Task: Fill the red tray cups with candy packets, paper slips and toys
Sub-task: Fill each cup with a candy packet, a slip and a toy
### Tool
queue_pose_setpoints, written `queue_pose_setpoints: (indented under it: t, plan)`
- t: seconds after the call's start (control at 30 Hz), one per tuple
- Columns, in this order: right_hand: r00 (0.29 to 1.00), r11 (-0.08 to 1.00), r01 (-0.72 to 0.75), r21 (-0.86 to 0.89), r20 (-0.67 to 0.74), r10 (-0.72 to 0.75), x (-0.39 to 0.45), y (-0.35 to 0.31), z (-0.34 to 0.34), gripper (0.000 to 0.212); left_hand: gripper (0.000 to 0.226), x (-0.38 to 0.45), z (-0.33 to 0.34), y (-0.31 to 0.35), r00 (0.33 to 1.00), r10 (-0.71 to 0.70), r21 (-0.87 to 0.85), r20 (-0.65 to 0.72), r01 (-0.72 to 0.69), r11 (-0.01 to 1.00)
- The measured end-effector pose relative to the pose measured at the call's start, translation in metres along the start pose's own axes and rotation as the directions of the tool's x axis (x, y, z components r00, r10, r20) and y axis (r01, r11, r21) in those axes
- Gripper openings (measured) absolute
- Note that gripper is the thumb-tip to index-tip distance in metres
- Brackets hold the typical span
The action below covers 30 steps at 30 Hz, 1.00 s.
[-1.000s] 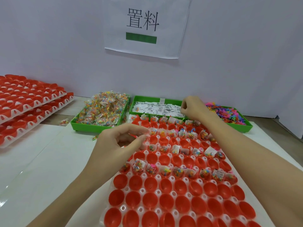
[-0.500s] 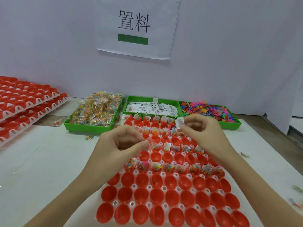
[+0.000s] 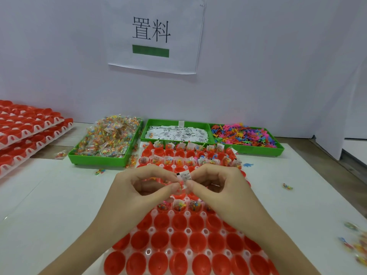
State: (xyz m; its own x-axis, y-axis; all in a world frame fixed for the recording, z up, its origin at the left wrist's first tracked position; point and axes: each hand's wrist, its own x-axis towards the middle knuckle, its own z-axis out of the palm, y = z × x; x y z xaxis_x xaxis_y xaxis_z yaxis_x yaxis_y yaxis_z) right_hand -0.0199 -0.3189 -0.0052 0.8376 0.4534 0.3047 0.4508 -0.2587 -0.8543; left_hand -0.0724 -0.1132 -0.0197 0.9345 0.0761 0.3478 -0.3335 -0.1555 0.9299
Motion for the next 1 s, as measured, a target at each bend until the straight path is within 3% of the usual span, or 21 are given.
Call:
queue_pose_setpoints:
  t: [0.17, 0.33, 0.53, 0.8, 1.0]
  plan:
    - [0.998, 0.994, 0.066, -0.088, 0.02, -0.065, -0.0057, -0.0057, 0.0024, 0.011, 0.017, -0.0005, -0.0033, 0.0031, 0.998, 0.057, 0.057, 0.029, -0.059, 0.997]
    - [0.996, 0.987, 0.077, -0.145, 0.061, -0.069, -0.0084, -0.0063, 0.0038, 0.017, 0.035, 0.001, -0.0048, 0.0021, 0.997, 0.077, 0.063, 0.016, -0.078, 0.995]
    - [0.992, 0.981, 0.096, -0.17, 0.096, -0.081, -0.0101, -0.0072, 0.0028, 0.013, 0.015, 0.0006, -0.0066, 0.001, 0.994, 0.084, 0.113, 0.069, -0.091, 0.989]
    - [0.998, 0.996, 0.048, -0.07, 0.041, -0.045, -0.0093, -0.007, 0.0019, 0.012, 0.017, 0.0004, -0.0061, 0.0037, 0.996, 0.026, 0.068, 0.081, -0.031, 0.997]
    - [0.993, 0.997, 0.038, -0.064, 0.115, -0.03, -0.009, -0.0065, -0.0022, 0.011, 0.01, 0.0022, -0.0062, 0.0053, 0.995, 0.043, 0.092, 0.086, -0.051, 0.994]
